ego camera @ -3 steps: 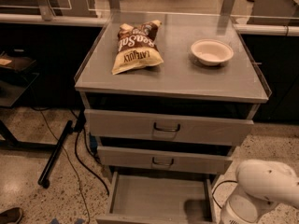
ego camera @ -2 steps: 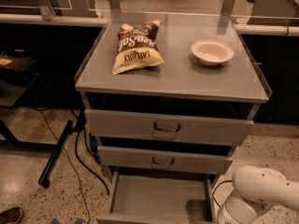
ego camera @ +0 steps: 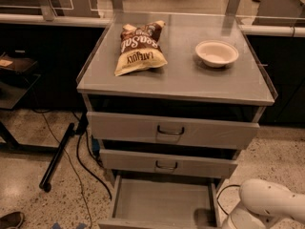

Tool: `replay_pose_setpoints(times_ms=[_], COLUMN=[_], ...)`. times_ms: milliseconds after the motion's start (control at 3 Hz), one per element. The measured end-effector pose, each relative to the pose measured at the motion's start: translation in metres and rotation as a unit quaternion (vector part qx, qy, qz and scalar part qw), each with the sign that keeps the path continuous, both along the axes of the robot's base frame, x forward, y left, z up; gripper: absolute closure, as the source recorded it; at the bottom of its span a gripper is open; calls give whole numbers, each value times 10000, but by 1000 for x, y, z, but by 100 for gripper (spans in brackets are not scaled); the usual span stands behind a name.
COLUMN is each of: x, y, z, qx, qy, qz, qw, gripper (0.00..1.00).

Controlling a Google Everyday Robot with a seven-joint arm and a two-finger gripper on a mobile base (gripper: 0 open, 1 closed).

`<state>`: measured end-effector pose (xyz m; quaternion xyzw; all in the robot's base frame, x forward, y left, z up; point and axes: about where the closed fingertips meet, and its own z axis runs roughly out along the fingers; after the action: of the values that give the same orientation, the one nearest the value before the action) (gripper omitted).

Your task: Close bottom drawer

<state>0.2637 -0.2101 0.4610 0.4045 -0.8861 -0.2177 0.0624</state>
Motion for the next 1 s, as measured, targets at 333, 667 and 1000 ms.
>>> replay_pose_setpoints(times_ms=[333, 667, 1000], x=[-5, -9, -11], y=[-16, -32, -31], z=[-50, -99, -105], qx=[30, 43, 101], qy=[7, 96, 168], qz=[-810, -1484, -1536], qw=[9967, 9889, 9879], gripper=[100, 100, 100])
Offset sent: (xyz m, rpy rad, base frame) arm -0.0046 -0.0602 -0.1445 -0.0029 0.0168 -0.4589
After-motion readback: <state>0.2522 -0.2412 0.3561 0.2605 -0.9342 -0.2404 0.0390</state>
